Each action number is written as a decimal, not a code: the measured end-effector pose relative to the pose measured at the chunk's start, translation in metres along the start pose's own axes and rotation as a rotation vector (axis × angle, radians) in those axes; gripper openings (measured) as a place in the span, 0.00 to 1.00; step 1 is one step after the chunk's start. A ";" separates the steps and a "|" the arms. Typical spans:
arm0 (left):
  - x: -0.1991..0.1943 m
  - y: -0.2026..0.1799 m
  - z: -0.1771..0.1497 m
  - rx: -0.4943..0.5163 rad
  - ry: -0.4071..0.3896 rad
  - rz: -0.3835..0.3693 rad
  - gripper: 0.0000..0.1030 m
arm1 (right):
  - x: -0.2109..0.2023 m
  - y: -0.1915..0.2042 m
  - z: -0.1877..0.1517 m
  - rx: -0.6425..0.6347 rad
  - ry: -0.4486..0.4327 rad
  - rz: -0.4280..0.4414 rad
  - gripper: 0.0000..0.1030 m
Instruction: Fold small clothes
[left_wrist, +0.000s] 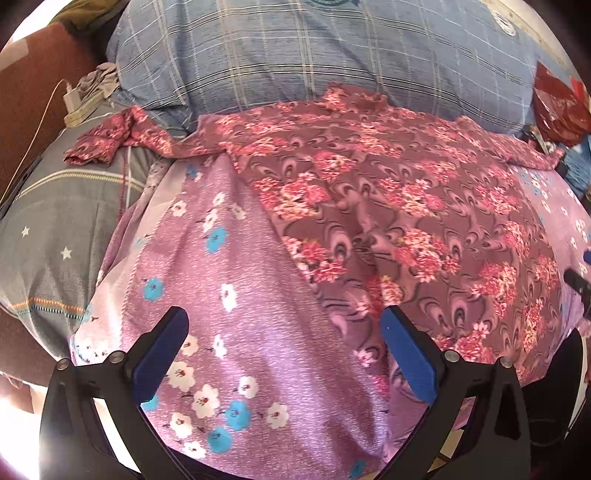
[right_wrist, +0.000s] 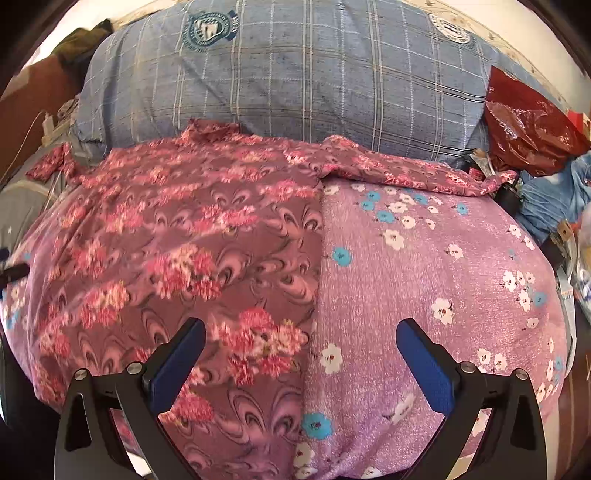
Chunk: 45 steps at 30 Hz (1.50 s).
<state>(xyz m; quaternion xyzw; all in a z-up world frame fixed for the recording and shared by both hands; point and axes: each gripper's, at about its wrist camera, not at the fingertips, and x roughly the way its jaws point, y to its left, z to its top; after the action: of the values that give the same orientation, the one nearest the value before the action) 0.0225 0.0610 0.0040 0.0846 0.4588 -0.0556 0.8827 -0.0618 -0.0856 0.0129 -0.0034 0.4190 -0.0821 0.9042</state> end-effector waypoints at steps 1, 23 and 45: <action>0.000 0.003 -0.001 -0.005 0.001 0.002 1.00 | 0.001 -0.003 -0.004 -0.004 0.017 -0.003 0.99; 0.000 0.028 0.006 -0.080 0.041 0.063 1.00 | -0.022 -0.055 -0.019 0.042 -0.081 0.132 0.03; 0.045 -0.041 -0.036 -0.160 0.302 -0.398 0.02 | 0.021 -0.077 -0.025 0.138 -0.010 0.137 0.04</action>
<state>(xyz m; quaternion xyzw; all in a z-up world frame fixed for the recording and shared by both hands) 0.0121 0.0271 -0.0569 -0.0704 0.5960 -0.1786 0.7797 -0.0791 -0.1627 -0.0133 0.0873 0.4071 -0.0485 0.9079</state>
